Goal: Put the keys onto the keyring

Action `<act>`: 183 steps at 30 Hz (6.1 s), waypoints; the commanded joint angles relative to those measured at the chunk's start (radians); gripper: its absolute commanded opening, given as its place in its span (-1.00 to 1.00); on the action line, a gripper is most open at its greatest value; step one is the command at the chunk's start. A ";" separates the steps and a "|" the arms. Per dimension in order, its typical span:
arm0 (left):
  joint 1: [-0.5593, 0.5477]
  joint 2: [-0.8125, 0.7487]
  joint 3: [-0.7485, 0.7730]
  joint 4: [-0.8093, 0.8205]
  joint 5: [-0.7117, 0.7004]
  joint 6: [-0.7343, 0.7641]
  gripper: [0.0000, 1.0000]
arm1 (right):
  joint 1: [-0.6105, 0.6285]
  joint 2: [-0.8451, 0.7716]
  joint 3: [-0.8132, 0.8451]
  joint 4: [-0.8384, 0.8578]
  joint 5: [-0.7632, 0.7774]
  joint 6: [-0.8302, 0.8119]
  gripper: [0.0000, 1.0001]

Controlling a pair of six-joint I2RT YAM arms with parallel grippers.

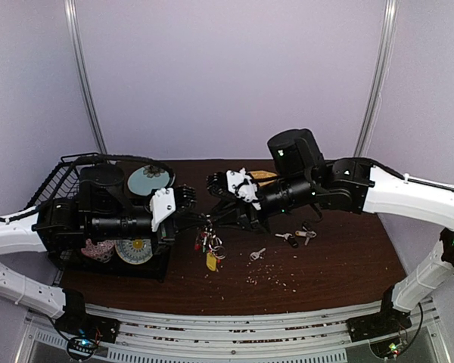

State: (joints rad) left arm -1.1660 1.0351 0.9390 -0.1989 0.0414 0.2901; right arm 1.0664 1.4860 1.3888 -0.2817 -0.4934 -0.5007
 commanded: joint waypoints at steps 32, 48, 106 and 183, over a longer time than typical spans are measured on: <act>0.003 -0.061 -0.106 0.165 -0.046 -0.059 -0.70 | -0.023 -0.079 -0.112 0.349 -0.152 0.326 -1.00; 0.003 -0.031 -0.143 0.314 -0.043 -0.070 -0.62 | -0.023 -0.067 -0.193 0.551 -0.222 0.496 -1.00; 0.015 -0.033 -0.131 0.392 0.086 -0.052 -0.94 | -0.082 -0.131 -0.301 0.737 -0.327 0.598 -1.00; 0.149 0.011 -0.080 0.411 0.183 -0.178 -0.70 | -0.058 -0.119 -0.342 0.841 -0.207 0.669 -1.00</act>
State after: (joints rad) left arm -1.0134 1.0458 0.8303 0.1871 0.2909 0.1196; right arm 0.9970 1.4044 1.0286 0.5018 -0.6273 0.1898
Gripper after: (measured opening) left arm 0.153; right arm 0.006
